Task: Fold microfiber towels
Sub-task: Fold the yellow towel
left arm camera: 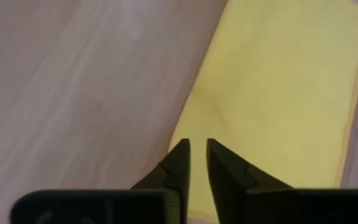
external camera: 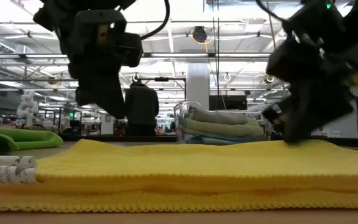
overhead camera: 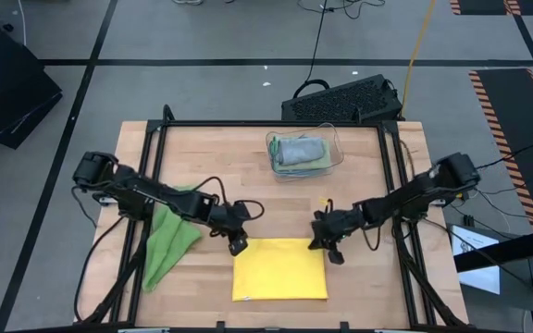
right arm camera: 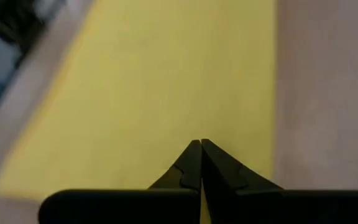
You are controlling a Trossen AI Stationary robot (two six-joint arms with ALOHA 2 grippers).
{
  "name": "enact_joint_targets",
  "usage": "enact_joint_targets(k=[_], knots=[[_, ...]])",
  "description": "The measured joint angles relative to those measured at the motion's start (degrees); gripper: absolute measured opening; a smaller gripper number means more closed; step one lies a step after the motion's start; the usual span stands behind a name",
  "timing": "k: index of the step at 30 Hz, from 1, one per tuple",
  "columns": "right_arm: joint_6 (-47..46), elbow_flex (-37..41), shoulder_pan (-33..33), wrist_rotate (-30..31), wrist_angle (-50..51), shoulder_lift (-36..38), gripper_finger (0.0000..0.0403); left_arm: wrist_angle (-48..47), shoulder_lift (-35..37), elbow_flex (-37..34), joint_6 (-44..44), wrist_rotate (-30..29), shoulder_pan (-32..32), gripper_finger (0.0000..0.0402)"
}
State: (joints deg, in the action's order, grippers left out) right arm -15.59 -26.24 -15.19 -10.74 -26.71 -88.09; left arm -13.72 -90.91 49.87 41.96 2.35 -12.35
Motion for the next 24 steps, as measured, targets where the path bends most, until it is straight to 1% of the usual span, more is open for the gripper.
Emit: enact_joint_targets(k=[3,6,10,12,14,18,21,24], knots=[[0.5,0.0,-0.7,0.0,-0.2,-3.6,0.0002,-2.8,0.0,0.1,-0.9,-0.9,-1.3,0.0087],[0.0,-0.1,-0.6,-0.1,-0.6,-4.7,0.0002,-7.0,0.0,0.0,-0.9,-0.9,-2.1,0.0133],[-1.1,0.0,-0.6,0.0,0.4,-2.7,0.0002,-9.4,0.0,0.0,-3.1,-0.4,-2.4,0.0186],[-1.8,0.1,-0.6,0.3,0.7,-1.0,0.0002,-9.1,0.0,0.0,-5.0,1.6,-2.3,0.0201],[-1.8,0.1,-0.6,0.2,0.3,1.1,0.0002,-9.2,0.0,0.0,-6.3,3.0,-2.3,0.0207],[-1.8,0.1,-0.6,0.2,0.9,3.9,0.0002,-7.7,0.0,-1.1,-7.2,2.1,-1.9,0.0199],[-1.8,0.0,-0.6,0.2,1.4,5.5,0.0002,-4.1,0.0,-3.2,-7.3,4.2,-0.9,0.0183],[-3.6,0.0,-0.6,0.3,2.2,6.7,0.0002,1.5,0.0,-6.7,-7.2,6.5,-0.5,0.0168]])
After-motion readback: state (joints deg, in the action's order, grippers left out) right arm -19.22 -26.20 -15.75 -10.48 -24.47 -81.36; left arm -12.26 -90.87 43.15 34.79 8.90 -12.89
